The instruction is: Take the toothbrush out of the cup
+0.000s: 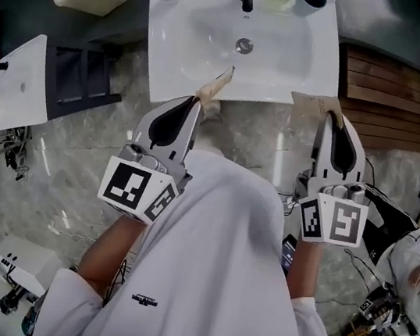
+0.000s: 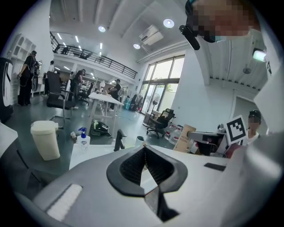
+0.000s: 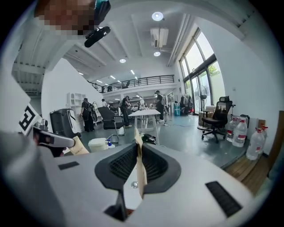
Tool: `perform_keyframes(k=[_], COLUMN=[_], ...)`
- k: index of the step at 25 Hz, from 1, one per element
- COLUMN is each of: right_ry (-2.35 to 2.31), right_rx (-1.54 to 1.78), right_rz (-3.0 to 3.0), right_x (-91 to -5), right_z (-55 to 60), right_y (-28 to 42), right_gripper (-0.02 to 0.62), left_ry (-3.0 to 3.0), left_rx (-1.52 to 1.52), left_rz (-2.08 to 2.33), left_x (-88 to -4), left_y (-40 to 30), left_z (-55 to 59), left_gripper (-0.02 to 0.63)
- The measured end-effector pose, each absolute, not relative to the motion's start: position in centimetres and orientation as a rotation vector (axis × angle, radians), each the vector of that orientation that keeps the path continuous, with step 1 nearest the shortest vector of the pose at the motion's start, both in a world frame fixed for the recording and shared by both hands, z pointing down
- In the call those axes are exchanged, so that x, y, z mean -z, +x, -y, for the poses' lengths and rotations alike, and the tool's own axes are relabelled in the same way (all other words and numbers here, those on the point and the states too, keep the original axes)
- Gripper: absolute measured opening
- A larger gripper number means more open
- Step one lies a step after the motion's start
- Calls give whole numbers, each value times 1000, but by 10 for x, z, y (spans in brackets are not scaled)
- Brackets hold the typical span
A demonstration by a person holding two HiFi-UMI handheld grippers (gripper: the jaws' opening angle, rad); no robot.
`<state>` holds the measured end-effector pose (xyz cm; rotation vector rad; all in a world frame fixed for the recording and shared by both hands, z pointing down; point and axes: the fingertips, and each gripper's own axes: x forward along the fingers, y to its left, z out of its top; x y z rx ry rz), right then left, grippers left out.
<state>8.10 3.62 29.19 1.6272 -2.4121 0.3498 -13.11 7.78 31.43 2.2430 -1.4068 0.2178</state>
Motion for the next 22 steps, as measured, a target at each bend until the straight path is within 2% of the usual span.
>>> perform_keyframes(k=[12, 22], right_ry=[1711, 1712], right_rx=[-318, -290], right_rz=[2316, 2355], right_x=[-284, -274], right_z=[22, 23], right_y=[25, 26], right_gripper=[32, 32], left_ry=[2286, 2328], left_rx=[-177, -210], left_rz=[1238, 1199], left_x=[-316, -306], left_y=[-169, -156], left_z=[-19, -8], left_gripper=[6, 6])
